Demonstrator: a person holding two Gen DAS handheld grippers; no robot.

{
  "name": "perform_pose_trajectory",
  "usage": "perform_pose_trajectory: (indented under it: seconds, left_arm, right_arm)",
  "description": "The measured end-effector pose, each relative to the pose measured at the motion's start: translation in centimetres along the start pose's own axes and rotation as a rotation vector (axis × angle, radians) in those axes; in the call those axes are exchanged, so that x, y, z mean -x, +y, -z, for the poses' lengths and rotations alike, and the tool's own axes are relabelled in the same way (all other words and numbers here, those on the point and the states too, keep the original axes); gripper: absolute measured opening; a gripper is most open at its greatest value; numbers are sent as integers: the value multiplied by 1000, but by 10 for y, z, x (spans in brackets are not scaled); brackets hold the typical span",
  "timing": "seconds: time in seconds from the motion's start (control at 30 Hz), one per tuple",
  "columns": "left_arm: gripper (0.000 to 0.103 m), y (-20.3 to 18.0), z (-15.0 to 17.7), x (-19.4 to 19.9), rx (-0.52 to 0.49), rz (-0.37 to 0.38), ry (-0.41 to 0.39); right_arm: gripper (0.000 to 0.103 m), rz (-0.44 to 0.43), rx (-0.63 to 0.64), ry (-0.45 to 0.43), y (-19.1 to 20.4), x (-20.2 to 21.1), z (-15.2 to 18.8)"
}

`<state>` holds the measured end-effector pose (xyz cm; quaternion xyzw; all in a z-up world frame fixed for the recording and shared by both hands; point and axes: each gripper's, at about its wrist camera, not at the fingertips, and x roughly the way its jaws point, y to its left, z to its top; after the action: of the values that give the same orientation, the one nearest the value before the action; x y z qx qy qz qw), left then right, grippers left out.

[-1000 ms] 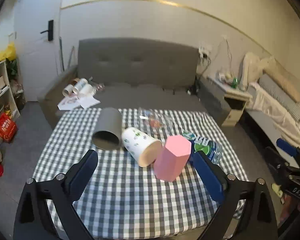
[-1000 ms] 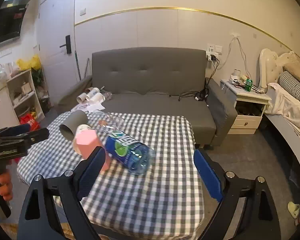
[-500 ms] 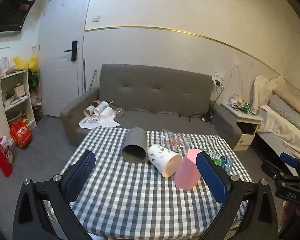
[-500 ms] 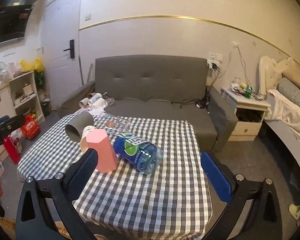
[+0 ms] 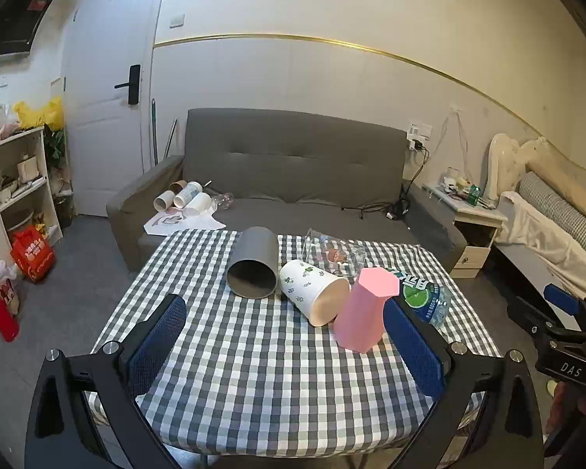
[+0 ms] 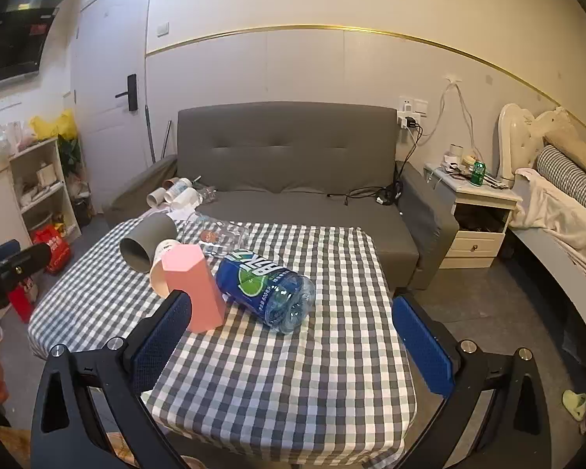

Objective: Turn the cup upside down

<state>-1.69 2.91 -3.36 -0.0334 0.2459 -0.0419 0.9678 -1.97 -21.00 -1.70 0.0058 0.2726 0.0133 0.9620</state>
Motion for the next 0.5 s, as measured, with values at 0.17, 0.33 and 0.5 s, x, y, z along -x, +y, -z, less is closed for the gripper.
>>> perform_pose_trajectory:
  seconds: [0.17, 0.33, 0.5]
  left_arm:
    - [103, -1, 0, 0, -3, -2, 0]
    - [103, -1, 2, 0, -4, -6, 0]
    - [103, 1, 2, 0, -4, -9, 4]
  right_arm:
    - [103, -10, 2, 0, 1, 1, 0]
    - [103, -20, 9, -3, 3, 2, 0]
    - [103, -21, 5, -5, 3, 2, 0]
